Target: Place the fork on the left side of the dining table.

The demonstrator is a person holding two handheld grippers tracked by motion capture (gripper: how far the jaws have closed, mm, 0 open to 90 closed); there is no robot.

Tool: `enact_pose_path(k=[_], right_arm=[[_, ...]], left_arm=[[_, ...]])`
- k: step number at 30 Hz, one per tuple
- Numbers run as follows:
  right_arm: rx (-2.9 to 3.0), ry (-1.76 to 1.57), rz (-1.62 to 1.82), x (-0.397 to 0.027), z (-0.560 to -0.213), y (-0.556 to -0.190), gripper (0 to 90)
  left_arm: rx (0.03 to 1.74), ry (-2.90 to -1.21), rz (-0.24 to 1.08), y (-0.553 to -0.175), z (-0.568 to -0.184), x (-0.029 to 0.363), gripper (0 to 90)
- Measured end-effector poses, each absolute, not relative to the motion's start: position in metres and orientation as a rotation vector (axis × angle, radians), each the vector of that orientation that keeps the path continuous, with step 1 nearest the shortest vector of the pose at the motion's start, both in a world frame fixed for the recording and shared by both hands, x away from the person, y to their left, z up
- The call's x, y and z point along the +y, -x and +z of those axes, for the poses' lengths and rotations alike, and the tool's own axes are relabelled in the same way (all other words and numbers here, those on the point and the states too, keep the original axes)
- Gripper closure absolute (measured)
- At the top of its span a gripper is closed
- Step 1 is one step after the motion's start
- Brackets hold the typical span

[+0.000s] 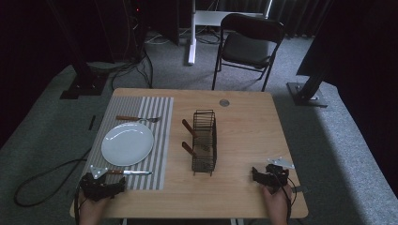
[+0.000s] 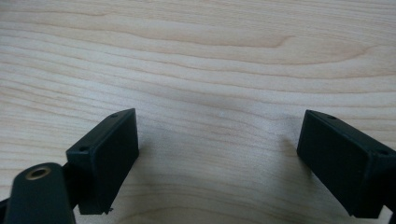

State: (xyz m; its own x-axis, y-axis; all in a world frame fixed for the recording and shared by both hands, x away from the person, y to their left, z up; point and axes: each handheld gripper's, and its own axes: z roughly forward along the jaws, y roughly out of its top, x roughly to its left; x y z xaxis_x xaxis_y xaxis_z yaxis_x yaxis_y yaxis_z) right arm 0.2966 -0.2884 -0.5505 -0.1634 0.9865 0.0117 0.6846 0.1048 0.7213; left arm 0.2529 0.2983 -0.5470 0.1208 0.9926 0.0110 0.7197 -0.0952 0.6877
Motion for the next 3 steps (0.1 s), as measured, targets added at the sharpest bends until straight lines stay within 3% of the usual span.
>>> enact_pose_path(k=[3], right_arm=[[1.906, -1.626, 0.824, -0.2884, -0.5505, -0.2966, 12.2]], left_arm=[[1.656, -1.871, 0.672, -0.2530, -0.5470, 0.2980, 0.0]])
